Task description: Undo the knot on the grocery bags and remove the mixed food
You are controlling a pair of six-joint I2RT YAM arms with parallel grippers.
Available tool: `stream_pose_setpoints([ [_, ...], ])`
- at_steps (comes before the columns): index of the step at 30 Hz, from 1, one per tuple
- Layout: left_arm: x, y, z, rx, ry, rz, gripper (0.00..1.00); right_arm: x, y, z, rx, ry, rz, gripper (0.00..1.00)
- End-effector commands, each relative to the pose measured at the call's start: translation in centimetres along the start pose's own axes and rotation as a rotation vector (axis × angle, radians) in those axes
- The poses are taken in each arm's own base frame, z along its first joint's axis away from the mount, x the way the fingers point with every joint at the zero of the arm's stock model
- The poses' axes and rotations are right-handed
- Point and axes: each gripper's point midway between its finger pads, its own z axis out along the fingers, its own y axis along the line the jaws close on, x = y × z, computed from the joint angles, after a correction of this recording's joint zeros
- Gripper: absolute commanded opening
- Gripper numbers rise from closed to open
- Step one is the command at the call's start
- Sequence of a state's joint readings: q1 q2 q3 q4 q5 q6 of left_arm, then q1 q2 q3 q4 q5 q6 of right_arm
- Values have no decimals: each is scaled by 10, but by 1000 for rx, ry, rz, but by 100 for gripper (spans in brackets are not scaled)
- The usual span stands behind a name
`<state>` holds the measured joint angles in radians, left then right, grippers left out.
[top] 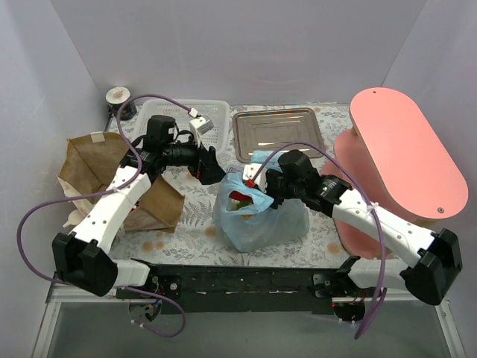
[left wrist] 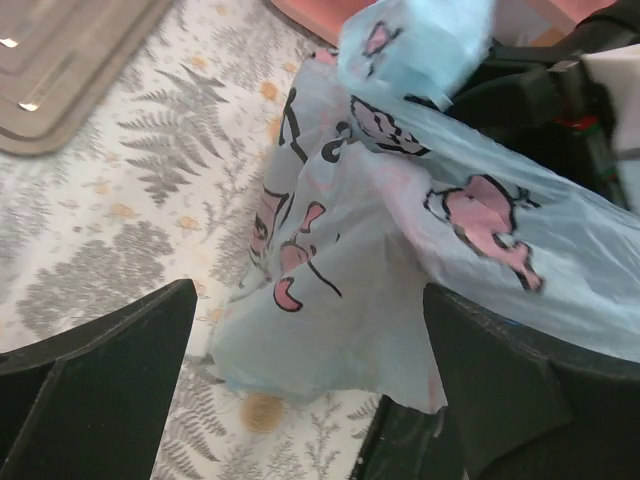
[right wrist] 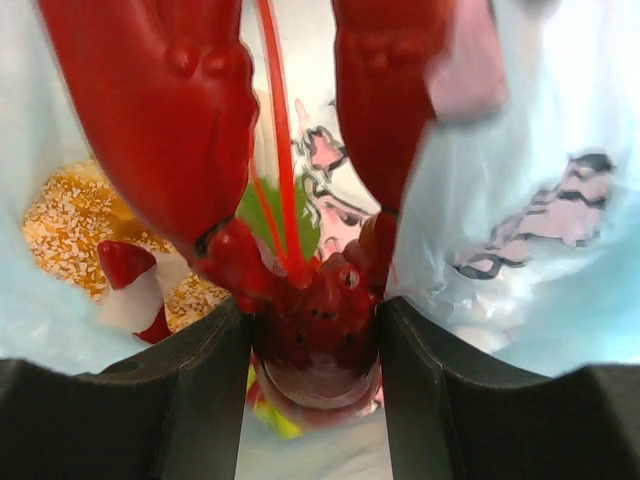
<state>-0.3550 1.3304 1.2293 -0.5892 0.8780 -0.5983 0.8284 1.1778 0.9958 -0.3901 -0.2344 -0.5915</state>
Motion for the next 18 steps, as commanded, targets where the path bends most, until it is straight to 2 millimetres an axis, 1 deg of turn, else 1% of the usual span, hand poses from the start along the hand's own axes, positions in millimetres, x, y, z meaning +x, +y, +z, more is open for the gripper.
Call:
stream_pose_setpoints([
  [1, -39, -32, -26, -19, -122, 192, 98, -30, -42, 6, 133, -77, 40, 5],
  [3, -44, -35, -31, -36, -137, 212, 98, -37, -46, 9, 129, -85, 50, 4],
  [4, -47, -33, -33, -60, -147, 212, 98, -34, -46, 13, 121, -72, 58, 4],
  [6, -55, -33, -40, -101, -178, 238, 98, -36, -49, 14, 121, -72, 62, 4],
  [7, -62, -31, -43, -133, -210, 242, 98, -34, -48, 16, 114, -63, 63, 4],
  [8, -67, -21, -47, -206, -232, 240, 98, -31, -49, 17, 115, -54, 68, 4],
  [10, -72, -21, -55, -240, -252, 272, 98, -21, -47, 19, 116, -32, 82, 3],
  [11, -71, -27, -55, -214, -247, 299, 98, -15, -48, 19, 121, -21, 95, 2],
  [12, -74, -36, -56, -180, -244, 320, 98, -7, -44, 20, 116, -4, 106, 2],
  [13, -64, -42, -55, -136, -200, 306, 98, -3, -43, 19, 117, 0, 117, 2],
  [15, -57, -61, -54, -29, -169, 305, 98, 2, -43, 18, 118, 2, 141, 1],
  [16, -51, -61, -50, -11, -144, 273, 98, 5, -42, 17, 117, 5, 145, 1],
  [18, -42, -56, -44, -19, -128, 226, 98, 4, -42, 18, 119, -7, 147, 1],
])
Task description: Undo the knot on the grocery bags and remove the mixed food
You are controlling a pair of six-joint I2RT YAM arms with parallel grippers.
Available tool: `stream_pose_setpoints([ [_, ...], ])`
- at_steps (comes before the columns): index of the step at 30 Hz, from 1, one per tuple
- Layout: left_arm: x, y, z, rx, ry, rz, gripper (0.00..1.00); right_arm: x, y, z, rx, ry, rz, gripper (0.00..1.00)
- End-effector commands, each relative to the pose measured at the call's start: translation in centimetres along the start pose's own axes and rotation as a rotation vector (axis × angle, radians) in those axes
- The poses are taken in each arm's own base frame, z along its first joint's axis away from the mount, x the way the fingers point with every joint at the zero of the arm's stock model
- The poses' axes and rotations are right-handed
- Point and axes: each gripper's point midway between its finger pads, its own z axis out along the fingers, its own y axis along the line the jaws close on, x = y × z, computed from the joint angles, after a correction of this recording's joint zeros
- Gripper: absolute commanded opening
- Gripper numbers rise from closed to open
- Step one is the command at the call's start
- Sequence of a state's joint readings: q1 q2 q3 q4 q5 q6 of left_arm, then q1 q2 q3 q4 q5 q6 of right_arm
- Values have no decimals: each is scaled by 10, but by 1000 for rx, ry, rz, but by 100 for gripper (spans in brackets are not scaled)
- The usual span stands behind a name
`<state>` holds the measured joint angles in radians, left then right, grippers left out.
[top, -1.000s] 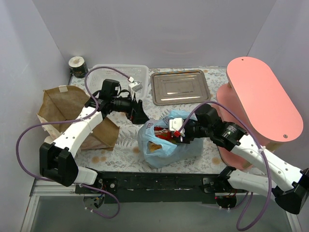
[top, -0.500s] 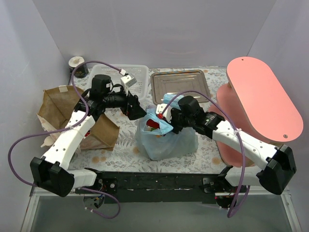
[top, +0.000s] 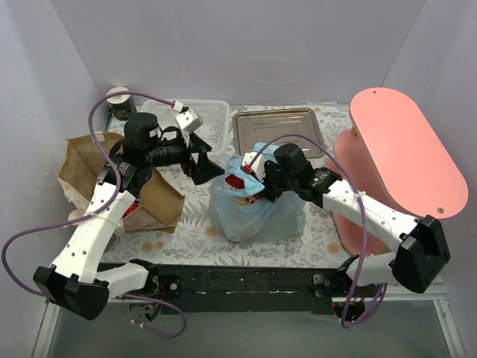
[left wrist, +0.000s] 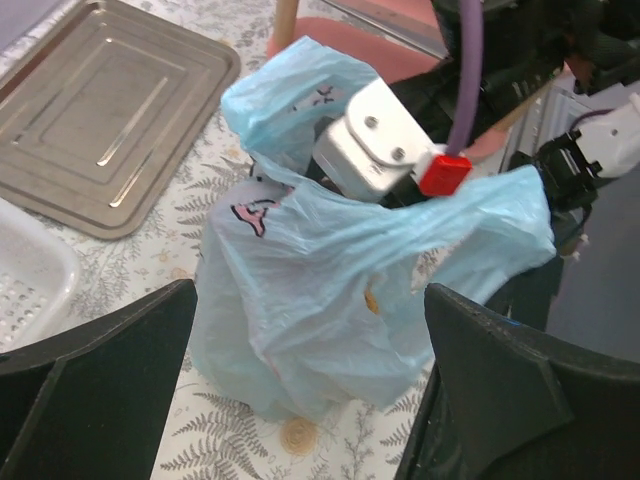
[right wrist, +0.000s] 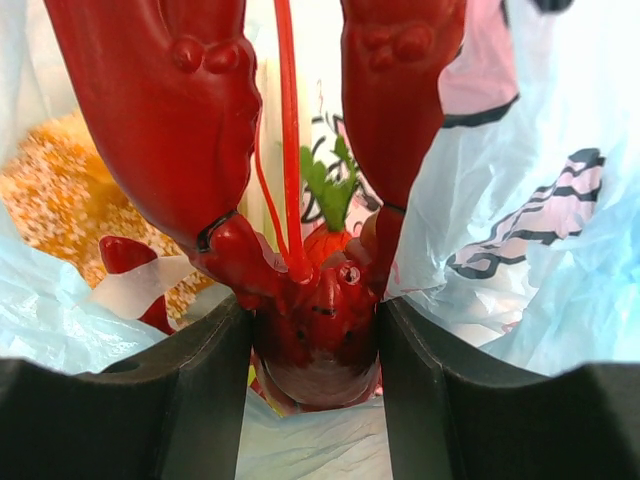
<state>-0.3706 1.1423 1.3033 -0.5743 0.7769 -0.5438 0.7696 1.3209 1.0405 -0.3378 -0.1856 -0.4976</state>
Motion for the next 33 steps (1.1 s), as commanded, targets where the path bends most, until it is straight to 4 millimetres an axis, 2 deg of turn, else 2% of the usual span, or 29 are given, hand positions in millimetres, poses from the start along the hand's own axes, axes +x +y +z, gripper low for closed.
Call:
stream_pose_setpoints([
  [1, 15, -17, 2, 80, 34, -40, 98, -21, -11, -10, 50, -95, 11, 1],
  [4, 21, -18, 11, 94, 37, -33, 98, -25, -13, -11, 59, -109, 12, 1],
  [9, 49, -3, 36, 31, 109, -26, 98, -27, -12, -12, 52, -119, 11, 1],
  [12, 62, 19, 45, -66, 139, -5, 76, -28, -11, -14, 56, -132, 10, 1],
  [13, 61, 21, 46, -79, 136, -1, 57, -29, -11, -17, 60, -139, 9, 1],
  [14, 62, 24, 46, -90, 141, 15, 46, -28, -10, -19, 60, -140, 9, 1],
  [15, 61, 25, 44, -94, 138, 28, 19, -23, -7, -19, 57, -130, 11, 1],
  [16, 61, 27, 42, -112, 136, 36, 0, -23, -6, -23, 58, -135, 7, 1],
  [18, 64, 35, 37, -168, 141, 52, 0, -11, 0, -24, 49, -110, 6, 1],
  [22, 65, 60, 10, -312, 129, 30, 0, 1, 9, -36, 42, -101, -23, 1],
  [26, 82, 81, -11, -393, 157, 7, 0, 4, 21, -48, 1, -117, -51, 1],
  [29, 96, 82, -12, -388, 170, -15, 0, -13, 37, -61, -77, -199, -97, 1],
  [30, 98, 81, -10, -374, 168, -24, 0, -22, 49, -66, -142, -247, -130, 1],
  [33, 101, 72, 3, -297, 161, -91, 0, -47, 62, -82, -214, -349, -177, 1],
])
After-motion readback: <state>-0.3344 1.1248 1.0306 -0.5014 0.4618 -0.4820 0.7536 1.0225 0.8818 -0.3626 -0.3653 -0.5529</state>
